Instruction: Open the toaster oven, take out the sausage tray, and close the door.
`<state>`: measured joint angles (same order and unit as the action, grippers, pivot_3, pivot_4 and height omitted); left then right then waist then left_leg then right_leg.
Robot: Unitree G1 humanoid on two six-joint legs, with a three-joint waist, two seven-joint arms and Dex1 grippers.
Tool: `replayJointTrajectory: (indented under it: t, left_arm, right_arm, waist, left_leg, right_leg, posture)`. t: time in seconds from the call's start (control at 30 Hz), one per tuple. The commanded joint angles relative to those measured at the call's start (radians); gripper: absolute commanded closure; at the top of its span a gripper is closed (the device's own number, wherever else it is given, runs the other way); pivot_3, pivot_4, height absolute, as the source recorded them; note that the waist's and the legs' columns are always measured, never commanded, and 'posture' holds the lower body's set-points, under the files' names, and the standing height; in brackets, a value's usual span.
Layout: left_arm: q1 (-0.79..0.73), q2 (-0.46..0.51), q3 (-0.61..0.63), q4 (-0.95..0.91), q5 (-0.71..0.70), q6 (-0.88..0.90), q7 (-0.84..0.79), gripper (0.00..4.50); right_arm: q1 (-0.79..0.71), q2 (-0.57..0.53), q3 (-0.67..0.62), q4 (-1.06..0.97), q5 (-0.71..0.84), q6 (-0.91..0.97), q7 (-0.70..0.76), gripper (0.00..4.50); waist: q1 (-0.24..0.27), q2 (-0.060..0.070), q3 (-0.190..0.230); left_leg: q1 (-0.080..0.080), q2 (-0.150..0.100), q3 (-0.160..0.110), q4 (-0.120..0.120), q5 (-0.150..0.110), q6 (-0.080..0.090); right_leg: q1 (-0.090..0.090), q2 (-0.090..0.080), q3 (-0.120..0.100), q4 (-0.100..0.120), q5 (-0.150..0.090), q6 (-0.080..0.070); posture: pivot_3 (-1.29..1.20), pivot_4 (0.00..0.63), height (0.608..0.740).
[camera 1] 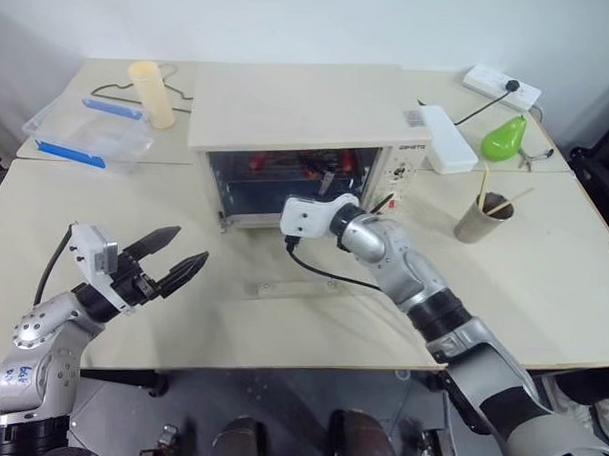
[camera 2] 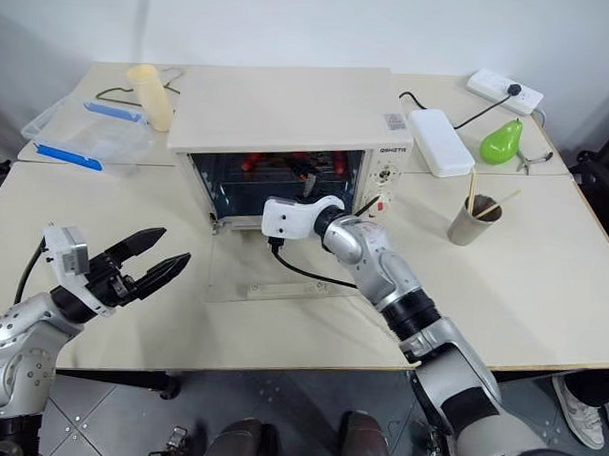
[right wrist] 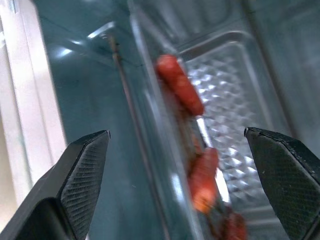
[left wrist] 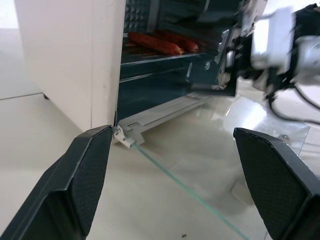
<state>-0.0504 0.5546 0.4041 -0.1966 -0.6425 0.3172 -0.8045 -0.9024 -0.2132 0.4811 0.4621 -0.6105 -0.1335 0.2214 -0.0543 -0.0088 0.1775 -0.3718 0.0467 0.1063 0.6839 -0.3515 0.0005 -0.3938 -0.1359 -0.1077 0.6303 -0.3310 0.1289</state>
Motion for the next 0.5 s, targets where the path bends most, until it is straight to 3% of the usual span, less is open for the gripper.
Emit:
replayJointTrajectory:
  t: [0.03,0.17,0.5]
  left_arm:
    - [-0.009,0.009,0.011,-0.035,-0.022,-0.013,-0.006,0.40]
    - [-0.017,0.014,0.011,-0.024,-0.010,-0.025,-0.011,0.37]
    - [-0.071,-0.001,-0.006,-0.009,0.012,-0.073,0.006,0.37]
  right_arm:
    - [-0.045,0.016,-0.003,0.042,-0.017,-0.023,-0.048,0.00]
    - [-0.125,0.059,-0.001,0.159,-0.031,0.003,-0.090,0.83]
    - [-0.176,0.070,0.010,0.219,-0.042,-0.041,-0.130,4.20]
  waist:
    - [-0.005,0.000,0.000]
    - [-0.013,0.000,0.000]
    - [-0.030,0.000,0.000]
  left_leg:
    - [0.000,0.000,0.000,0.000,0.000,0.000]
    - [0.000,0.000,0.000,0.000,0.000,0.000]
    - [0.000,0.000,-0.004,-0.001,0.000,-0.001]
  right_leg:
    - [0.000,0.000,0.000,0.000,0.000,0.000]
    - [0.000,0.000,0.000,0.000,0.000,0.000]
    - [0.000,0.000,0.000,0.003,0.000,0.000]
  posture:
    - [0.00,0.150,0.740]
    - [0.00,0.150,0.740]
    - [0.00,0.150,0.740]
